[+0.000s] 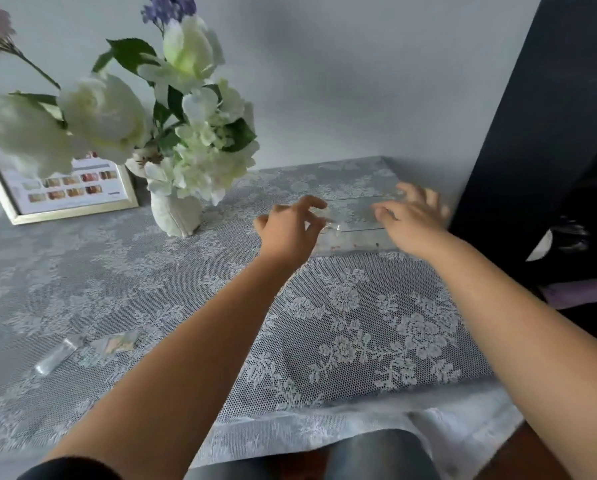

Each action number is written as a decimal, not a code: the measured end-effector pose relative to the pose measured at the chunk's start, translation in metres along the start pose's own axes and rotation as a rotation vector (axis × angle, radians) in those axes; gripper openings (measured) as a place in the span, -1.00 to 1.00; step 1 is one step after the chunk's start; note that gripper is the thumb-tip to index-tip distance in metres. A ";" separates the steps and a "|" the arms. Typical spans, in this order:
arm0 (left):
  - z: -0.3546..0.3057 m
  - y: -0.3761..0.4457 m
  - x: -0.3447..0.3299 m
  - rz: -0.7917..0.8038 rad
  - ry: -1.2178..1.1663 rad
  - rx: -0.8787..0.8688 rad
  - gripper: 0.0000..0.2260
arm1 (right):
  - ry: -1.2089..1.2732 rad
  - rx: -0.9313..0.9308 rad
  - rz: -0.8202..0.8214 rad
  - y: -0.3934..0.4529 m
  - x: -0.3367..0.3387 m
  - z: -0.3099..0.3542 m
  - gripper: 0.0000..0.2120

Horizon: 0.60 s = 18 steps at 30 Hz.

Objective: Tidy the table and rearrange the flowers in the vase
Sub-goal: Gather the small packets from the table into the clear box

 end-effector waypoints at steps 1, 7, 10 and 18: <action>0.002 0.002 -0.003 0.008 0.001 0.029 -0.82 | 0.007 -0.020 -0.024 -0.002 0.003 -0.002 -0.70; 0.019 0.007 -0.014 0.040 -0.035 0.255 -0.86 | 0.116 -0.077 -0.222 -0.023 0.024 -0.010 -0.69; 0.020 0.006 -0.015 0.055 0.003 0.247 -0.84 | 0.148 -0.057 -0.235 -0.035 0.025 -0.007 -0.70; 0.052 -0.022 0.056 -0.030 -0.037 0.090 -0.84 | 0.211 0.096 -0.231 -0.074 0.012 0.037 -0.71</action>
Point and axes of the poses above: each hand's wrist, its own y-axis towards the middle knuckle, its own x-axis out of the back of the hand, z = x × y, the point moved 8 cm from there along y, towards the middle knuckle, and after that the axes turned 10 degrees about -z, right-handed, at the moved point
